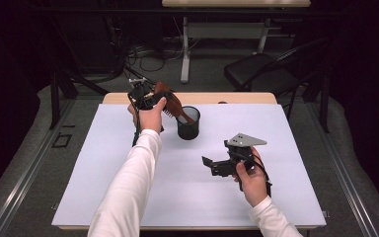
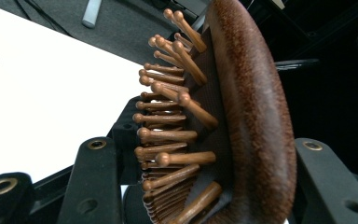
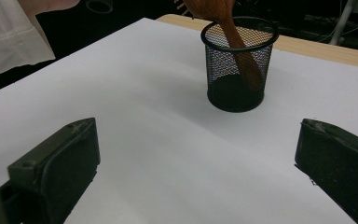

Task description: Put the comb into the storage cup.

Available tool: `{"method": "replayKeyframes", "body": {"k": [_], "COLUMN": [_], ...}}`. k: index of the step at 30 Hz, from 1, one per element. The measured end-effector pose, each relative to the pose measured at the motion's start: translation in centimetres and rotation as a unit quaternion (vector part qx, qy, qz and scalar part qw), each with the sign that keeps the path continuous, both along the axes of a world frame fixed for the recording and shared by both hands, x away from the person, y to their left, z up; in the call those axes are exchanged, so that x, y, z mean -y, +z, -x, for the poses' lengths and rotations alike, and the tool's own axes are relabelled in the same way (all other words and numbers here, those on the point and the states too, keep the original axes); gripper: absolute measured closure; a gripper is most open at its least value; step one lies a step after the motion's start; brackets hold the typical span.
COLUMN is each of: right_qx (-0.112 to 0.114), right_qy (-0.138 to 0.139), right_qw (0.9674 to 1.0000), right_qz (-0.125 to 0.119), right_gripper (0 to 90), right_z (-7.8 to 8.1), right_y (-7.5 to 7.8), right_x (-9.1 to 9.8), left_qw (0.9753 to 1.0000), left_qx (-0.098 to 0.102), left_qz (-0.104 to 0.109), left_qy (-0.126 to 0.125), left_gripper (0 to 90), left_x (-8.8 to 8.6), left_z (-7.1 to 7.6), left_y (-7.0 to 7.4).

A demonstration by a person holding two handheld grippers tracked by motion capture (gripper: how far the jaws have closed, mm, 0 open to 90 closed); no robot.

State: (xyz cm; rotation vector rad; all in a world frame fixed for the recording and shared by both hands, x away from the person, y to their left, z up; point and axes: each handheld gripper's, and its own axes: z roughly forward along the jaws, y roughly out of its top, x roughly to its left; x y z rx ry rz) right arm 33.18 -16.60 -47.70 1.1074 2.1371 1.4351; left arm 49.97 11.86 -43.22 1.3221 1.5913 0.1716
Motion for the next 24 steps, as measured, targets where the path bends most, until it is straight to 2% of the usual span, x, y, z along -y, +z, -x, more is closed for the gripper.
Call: {"method": "replayKeyframes", "body": {"k": [16,24], "right_qx": [-0.003,-0.003], "right_qy": [0.000,0.001], "right_qw": [1.0000,1.0000], "right_qz": [0.002,0.001], "right_gripper": [0.0,0.0], "right_z": [-0.01,0.01], "right_y": [-0.07,-0.08], "right_x": [-0.05,-0.10], "left_qw": [0.9998,0.9996], "left_qx": [-0.002,0.004], "left_qz": [-0.020,-0.027], "left_qy": [-0.004,-0.004], "left_gripper": [48.5,48.4], "left_x": [0.84,1.00], "left_z": [-0.02,-0.02], "left_y": [-0.48,-0.50]}}
